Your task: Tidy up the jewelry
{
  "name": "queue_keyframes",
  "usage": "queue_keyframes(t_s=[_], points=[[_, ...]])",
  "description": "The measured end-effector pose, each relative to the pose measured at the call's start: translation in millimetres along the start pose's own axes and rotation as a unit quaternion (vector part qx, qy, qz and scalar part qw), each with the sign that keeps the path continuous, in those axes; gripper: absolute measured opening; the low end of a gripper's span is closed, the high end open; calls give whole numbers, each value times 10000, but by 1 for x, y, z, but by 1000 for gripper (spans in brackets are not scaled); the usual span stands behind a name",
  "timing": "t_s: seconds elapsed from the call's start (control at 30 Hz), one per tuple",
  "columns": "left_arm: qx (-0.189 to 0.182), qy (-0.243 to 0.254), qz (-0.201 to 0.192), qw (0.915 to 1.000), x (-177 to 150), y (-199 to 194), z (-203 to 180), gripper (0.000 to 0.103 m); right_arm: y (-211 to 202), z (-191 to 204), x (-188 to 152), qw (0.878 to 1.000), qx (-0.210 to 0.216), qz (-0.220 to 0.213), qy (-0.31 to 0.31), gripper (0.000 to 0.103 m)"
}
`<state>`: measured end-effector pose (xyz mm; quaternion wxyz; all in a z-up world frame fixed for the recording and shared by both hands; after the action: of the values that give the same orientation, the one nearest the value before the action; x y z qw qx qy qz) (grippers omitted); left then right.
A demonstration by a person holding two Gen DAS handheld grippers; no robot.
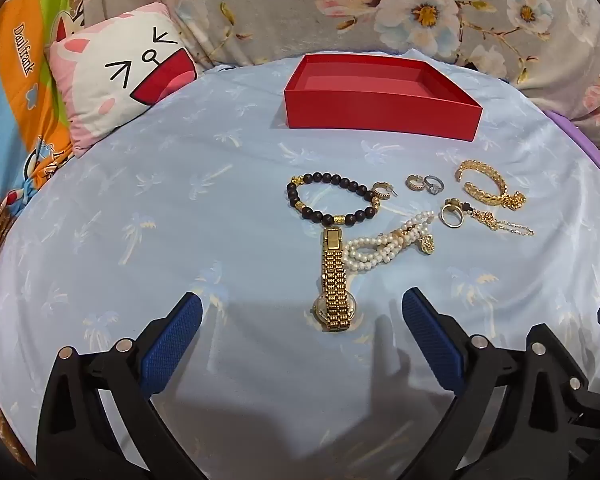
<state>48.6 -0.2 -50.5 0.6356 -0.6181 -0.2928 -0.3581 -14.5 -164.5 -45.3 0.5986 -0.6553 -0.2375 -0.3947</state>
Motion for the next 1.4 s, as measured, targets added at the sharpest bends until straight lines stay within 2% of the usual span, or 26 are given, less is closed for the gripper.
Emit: queue_keyframes(t_s=[0.87,0.93,1.4], points=[[-8,0,-17,10000,-9,3,8,94,2,0,1,10000,-17,-22,-10,98],[-39,21,-18,10000,-1,-1,1,94,2,0,1,10000,-15,-25,-10,98],[-35,29,-16,10000,-1,-1,1,94,1,0,1,10000,-17,-18,-13,98]])
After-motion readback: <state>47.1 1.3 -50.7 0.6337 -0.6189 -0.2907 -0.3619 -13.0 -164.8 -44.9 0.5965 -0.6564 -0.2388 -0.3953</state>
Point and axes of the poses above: each gripper's, at about its wrist camera, not at the fingertips, and y roughly the way its jaws point, z to its left, x to its top, the point moved 7 cm from there along y, roughly the way its jaws point, and after that the axes turned 11 degrees about -z, right-handed, at the moved point
